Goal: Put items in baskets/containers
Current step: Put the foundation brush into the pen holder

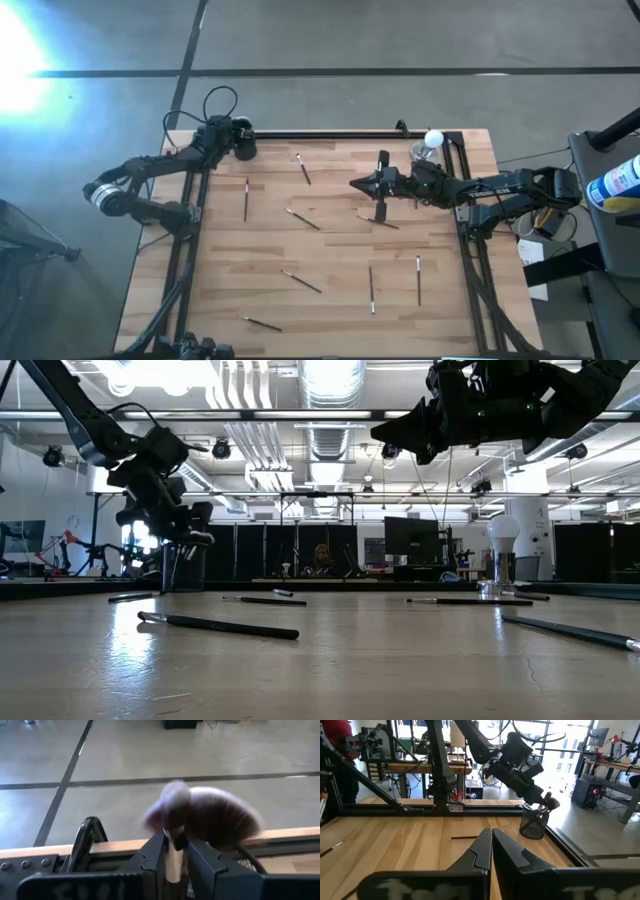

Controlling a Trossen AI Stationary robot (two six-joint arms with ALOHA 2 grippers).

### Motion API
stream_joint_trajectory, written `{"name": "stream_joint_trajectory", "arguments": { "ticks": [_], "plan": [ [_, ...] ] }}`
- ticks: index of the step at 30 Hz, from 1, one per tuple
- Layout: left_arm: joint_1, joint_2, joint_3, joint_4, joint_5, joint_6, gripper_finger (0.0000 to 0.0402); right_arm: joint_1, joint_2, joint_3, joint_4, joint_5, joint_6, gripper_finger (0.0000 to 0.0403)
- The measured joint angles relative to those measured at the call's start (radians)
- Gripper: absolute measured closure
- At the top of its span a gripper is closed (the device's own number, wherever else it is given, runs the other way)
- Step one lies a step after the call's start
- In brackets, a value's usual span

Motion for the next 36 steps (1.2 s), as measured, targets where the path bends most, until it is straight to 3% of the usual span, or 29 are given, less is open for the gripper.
{"name": "stream_joint_trajectory", "arguments": {
  "ticks": [10,15,18,21,28,32,36],
  "plan": [
    [-0.001,-0.116,0.060,-0.165,0.025,0.072,0.0322,0.000,0.001,0.025,-0.027,-0.001,0.040,0.0394],
    [-0.034,-0.233,0.050,-0.174,0.176,0.091,0.0337,0.000,0.001,0.067,-0.129,-0.002,0.048,0.0394],
    [-0.121,-0.300,0.013,-0.139,0.254,0.084,0.0365,0.000,0.000,0.082,-0.188,-0.002,0.083,0.0394],
    [-0.264,-0.343,-0.056,-0.038,0.275,0.076,0.0394,0.002,0.000,0.084,-0.266,-0.002,0.123,0.0394],
    [-0.604,-0.313,-0.268,0.418,0.267,0.082,0.0401,0.018,0.001,0.081,-0.481,0.007,0.208,0.0394],
    [-0.700,-0.263,-0.357,0.636,0.236,0.070,0.0401,0.050,0.000,0.080,-0.583,0.078,0.254,0.0394],
    [-0.733,-0.206,-0.389,0.742,0.232,0.051,0.0401,0.068,0.000,0.080,-0.668,0.105,0.313,0.0394]
  ]
}}
